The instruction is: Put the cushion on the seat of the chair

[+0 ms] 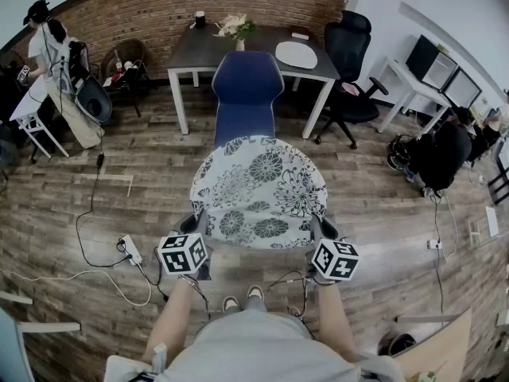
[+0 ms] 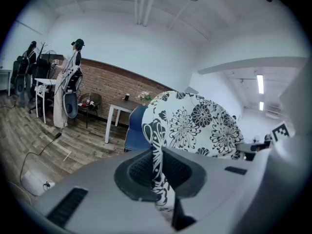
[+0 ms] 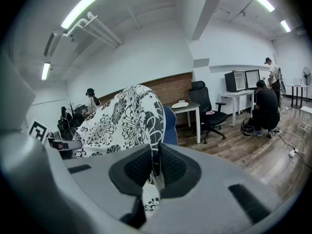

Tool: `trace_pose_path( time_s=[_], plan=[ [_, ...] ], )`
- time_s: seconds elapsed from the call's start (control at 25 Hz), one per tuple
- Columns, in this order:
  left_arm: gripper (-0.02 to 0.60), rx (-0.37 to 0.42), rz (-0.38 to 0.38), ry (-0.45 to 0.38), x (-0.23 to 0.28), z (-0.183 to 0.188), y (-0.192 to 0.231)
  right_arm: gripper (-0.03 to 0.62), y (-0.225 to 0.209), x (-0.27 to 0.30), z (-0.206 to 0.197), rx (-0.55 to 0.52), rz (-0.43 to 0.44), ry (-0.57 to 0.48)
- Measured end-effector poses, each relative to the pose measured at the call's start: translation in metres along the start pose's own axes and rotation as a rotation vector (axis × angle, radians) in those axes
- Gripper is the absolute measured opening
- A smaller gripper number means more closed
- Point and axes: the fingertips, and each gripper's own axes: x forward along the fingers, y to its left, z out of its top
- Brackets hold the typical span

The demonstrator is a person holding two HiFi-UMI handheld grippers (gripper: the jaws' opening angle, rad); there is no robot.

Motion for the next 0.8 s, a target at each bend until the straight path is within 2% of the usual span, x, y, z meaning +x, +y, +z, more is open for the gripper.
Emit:
trace_pose_path(
  time_s=[0.36, 0.8],
  plan=[
    [0.018, -0.029, -0.023, 0.012, 0.0041, -0.0075, -0.0025, 0.029, 0.0034, -0.0001, 0.0051, 0.012, 0.017, 0.004],
    [0.018, -0.010, -0.034, 0.051, 0.0068, -0.0058, 0.0014, 0.029, 0.0044, 0.0011, -0.0034, 0.084, -0.004, 0.036]
  ],
)
